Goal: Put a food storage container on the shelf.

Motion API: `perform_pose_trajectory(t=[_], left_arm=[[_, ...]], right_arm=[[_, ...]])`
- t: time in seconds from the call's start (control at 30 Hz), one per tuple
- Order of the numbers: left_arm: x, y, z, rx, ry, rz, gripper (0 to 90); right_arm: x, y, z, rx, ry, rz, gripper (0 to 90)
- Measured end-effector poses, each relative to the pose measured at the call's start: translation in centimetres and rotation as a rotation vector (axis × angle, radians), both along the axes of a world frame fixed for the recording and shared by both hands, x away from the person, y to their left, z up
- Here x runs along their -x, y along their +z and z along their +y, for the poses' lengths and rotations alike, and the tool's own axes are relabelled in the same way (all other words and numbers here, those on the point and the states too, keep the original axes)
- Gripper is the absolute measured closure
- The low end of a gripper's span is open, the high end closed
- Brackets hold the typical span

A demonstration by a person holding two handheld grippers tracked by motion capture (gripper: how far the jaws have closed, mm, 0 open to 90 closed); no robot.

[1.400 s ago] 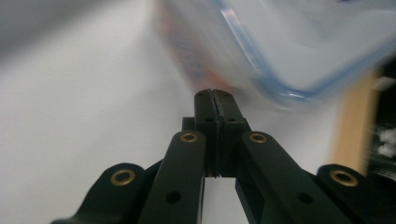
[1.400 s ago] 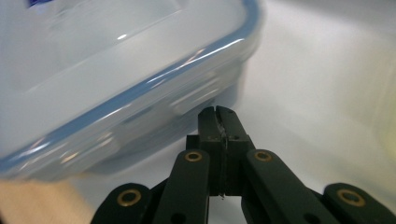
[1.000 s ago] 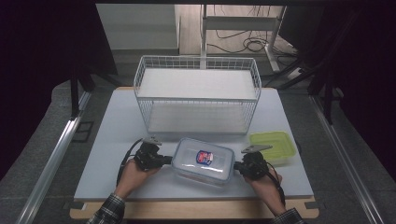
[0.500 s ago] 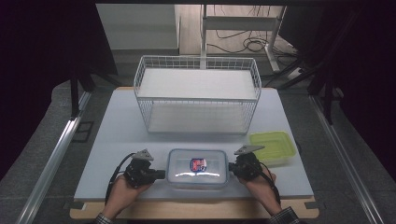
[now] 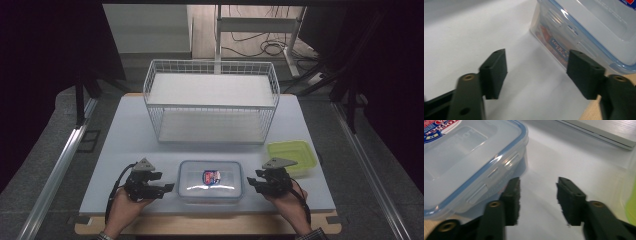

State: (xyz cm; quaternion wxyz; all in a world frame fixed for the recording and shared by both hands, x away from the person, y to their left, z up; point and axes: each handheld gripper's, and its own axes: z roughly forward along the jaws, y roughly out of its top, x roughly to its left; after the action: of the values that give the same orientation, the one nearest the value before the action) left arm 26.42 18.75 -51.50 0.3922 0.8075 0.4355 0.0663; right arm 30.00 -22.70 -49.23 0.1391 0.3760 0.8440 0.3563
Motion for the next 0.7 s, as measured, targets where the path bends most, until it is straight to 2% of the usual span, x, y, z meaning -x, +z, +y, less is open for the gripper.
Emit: perform_pose_trajectory(t=[0.03,0.07,0.1,0.13,0.2,0.27,0.33,0.4,0.43,0.47,0.53,0.57,0.63,0.7], left_arm=[[0.0,-0.1,0.1,0.006,0.0,-0.006,21.2],[0.2,-0.1,0.3,0.016,0.002,-0.023,19.1],[0.2,-0.1,0.3,0.016,0.002,-0.023,17.7],[0.3,-0.1,0.5,0.017,-0.001,-0.049,15.8],[0.4,-0.1,0.6,0.018,-0.005,-0.062,15.3],[0.4,0.0,1.0,0.023,-0.011,-0.092,15.5],[0.2,0.0,1.3,0.076,-0.018,-0.085,15.4],[0.0,-0.1,1.5,0.108,-0.022,-0.07,13.6],[-0.1,-0.1,1.5,0.112,-0.028,-0.064,13.6],[0.0,0.1,1.2,0.095,-0.028,-0.057,13.6],[0.0,0.3,1.1,0.081,-0.03,-0.049,13.7],[0.1,0.5,0.9,0.081,-0.031,-0.043,12.5],[0.2,1.0,0.5,0.1,-0.055,-0.047,11.1],[0.2,1.5,0.1,0.117,-0.068,-0.043,9.9]], right_arm=[[0.1,0.1,-0.4,-0.02,0.008,0.004,44.5],[0.1,0.3,-0.5,-0.033,0.009,0.002,41.3],[0.2,0.4,-0.6,-0.045,0.006,0.001,37.7],[0.2,0.5,-0.8,-0.062,0.013,0.001,33.8],[0.2,0.7,-1.0,-0.091,0.022,-0.003,25.9],[0.2,0.8,-1.1,-0.109,0.02,-0.001,22.6],[0.1,0.9,-1.1,-0.133,0.031,0.002,16.5],[0.0,0.8,-0.8,-0.127,0.049,-0.006,10.3],[0.0,0.8,-0.8,-0.127,0.049,-0.006,10.3],[0.2,0.9,-0.5,-0.12,0.056,-0.023,8.1],[0.3,0.9,-0.4,-0.128,0.064,-0.018,8.1],[0.4,1.2,-0.2,-0.158,0.073,-0.009,7.7],[0.5,1.5,-0.1,-0.174,0.076,0.013,7.4],[0.6,1.7,0.0,-0.18,0.082,0.017,7.1]])
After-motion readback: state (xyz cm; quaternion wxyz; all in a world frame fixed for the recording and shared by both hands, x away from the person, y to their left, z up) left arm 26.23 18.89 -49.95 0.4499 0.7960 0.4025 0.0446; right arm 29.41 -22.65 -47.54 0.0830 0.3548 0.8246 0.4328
